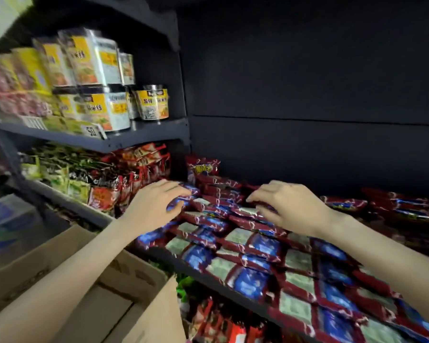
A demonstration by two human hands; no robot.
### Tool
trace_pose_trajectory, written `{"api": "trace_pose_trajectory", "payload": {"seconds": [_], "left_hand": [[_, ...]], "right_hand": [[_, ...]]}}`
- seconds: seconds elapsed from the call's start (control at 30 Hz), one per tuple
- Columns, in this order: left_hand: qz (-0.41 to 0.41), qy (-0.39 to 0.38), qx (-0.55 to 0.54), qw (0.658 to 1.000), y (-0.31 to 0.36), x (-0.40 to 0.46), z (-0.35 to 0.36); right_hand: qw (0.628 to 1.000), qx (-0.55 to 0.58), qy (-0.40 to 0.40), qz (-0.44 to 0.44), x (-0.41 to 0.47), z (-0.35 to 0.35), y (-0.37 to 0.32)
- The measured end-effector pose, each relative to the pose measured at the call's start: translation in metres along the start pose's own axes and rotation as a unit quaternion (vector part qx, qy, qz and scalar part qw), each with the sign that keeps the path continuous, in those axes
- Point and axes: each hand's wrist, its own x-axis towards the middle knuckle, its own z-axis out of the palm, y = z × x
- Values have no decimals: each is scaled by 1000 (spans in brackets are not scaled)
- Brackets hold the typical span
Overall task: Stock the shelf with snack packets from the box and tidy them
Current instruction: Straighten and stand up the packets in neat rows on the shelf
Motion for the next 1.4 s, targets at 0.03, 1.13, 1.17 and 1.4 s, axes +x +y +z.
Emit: {"api": "trace_pose_trajectory", "payload": {"seconds": [0.03, 1.13, 1.17, 1.4], "left_hand": [[0, 10, -10, 1000, -16, 7, 7], [268, -54, -33, 961, -77, 117, 129], [266, -80, -29, 960, -74, 119, 130], [221, -197, -15, 955, -48, 138, 139]], "right_hand": [[1000, 0, 9, 8, 15, 7, 1], [986, -34, -93, 133, 165, 113, 81], [986, -33, -95, 135, 165, 113, 80], [976, 7, -141, 168, 166, 117, 77]]}}
